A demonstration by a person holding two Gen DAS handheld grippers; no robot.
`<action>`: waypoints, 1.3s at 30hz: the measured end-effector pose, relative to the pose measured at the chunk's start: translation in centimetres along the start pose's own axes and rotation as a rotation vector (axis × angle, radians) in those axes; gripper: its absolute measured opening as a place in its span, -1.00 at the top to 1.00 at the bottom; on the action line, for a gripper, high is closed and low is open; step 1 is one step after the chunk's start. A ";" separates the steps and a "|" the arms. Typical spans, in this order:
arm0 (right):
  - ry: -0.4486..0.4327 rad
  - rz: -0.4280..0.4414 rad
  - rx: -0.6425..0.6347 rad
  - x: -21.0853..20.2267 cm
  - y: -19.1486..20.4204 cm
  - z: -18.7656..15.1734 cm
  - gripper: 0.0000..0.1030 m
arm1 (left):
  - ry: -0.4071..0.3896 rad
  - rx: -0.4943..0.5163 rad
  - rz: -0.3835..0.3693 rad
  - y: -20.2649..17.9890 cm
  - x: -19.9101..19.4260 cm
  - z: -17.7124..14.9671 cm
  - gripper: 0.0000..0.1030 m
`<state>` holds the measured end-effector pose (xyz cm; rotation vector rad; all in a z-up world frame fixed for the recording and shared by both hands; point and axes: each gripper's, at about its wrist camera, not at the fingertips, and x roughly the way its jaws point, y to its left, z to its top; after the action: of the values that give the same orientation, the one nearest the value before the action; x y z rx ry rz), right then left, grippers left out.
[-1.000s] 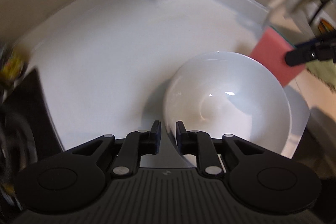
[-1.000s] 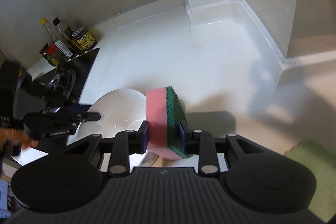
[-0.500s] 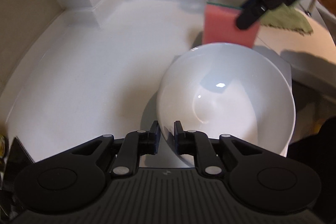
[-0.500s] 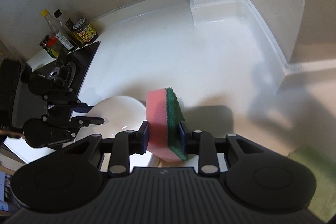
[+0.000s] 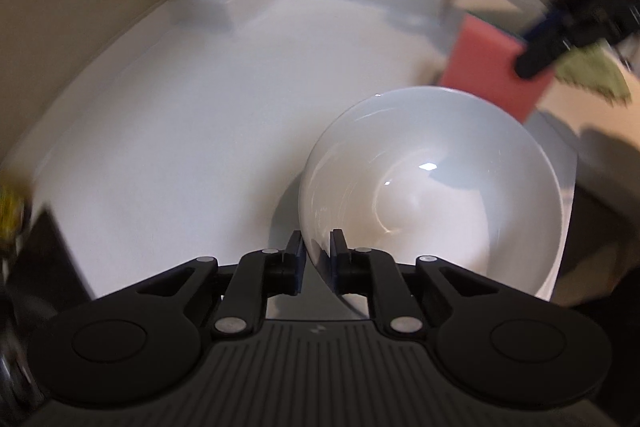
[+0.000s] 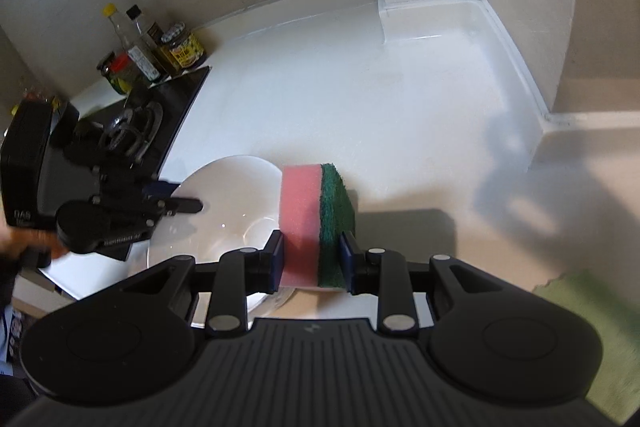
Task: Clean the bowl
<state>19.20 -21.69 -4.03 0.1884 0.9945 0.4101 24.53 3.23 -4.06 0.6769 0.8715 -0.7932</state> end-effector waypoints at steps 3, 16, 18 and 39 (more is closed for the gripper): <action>-0.004 -0.043 -0.017 0.3 0.3 0.5 0.51 | -0.021 0.068 -0.021 0.3 0.6 0.8 0.71; -0.044 -0.034 0.066 -0.4 0.1 -1.3 0.52 | 0.011 -0.576 0.057 0.7 -1.9 -2.8 0.83; -0.025 -0.036 0.044 -0.4 0.2 -1.0 0.52 | 0.014 -0.438 0.062 0.4 -1.5 -2.2 0.82; -0.032 -0.045 0.027 0.0 0.5 -0.7 0.52 | 0.049 -0.394 0.052 -0.1 -1.4 -2.4 0.69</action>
<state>18.46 -21.26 -4.29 0.1963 0.9715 0.3521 22.92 5.49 -4.08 0.3701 1.0157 -0.5383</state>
